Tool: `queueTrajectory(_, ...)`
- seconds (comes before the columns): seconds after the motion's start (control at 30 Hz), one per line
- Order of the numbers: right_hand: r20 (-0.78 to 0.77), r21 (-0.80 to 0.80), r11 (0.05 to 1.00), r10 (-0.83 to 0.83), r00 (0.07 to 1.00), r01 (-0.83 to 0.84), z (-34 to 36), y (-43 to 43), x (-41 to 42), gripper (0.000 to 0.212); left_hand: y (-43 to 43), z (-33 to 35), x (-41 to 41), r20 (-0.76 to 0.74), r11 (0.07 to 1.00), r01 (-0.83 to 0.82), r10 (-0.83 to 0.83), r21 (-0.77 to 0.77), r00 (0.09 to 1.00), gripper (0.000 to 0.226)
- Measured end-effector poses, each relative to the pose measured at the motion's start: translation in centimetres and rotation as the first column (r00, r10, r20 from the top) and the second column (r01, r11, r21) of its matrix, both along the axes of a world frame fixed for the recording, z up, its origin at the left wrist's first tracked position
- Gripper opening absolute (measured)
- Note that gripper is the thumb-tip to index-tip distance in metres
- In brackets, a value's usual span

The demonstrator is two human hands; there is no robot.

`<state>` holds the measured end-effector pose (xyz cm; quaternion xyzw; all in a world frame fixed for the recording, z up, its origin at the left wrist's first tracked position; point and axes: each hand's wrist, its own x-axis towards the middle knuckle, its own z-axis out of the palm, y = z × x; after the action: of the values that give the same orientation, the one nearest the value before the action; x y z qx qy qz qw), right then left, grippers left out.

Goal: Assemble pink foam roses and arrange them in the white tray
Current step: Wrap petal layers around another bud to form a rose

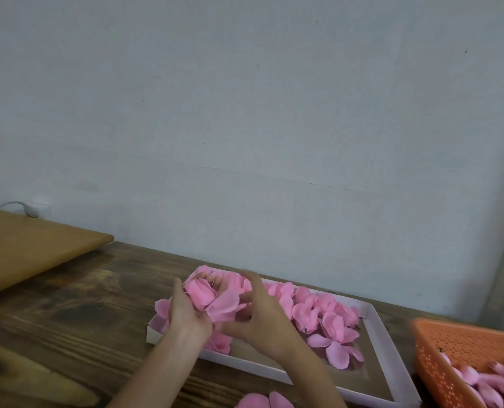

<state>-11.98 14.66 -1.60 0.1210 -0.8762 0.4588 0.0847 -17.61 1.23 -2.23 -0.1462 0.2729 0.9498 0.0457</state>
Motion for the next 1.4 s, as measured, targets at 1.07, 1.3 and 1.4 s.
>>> queueTrajectory(1.07, 0.253, -0.556, 0.83, 0.123, 0.96, 0.04, 3.0, -3.3, 1.9, 0.072, -0.2, -0.4, -0.4, -0.382, 0.964, -0.065, -0.04, -0.259, 0.923, 0.072)
queueTrajectory(1.3, 0.209, -0.489, 0.872, 0.111, 0.971, 0.005, 3.0, -3.7, 2.0, 0.04, -0.3, -0.7, -0.2, -0.354, 0.978, 0.04, -0.112, -0.207, 0.929, 0.062)
queueTrajectory(1.4, 0.167, -0.428, 0.904, 0.066, 0.984, 0.012, 3.0, -3.8, 2.0, 0.037, -0.2, -0.9, -0.2, -0.338, 0.978, 0.072, -0.136, -0.195, 0.931, 0.058)
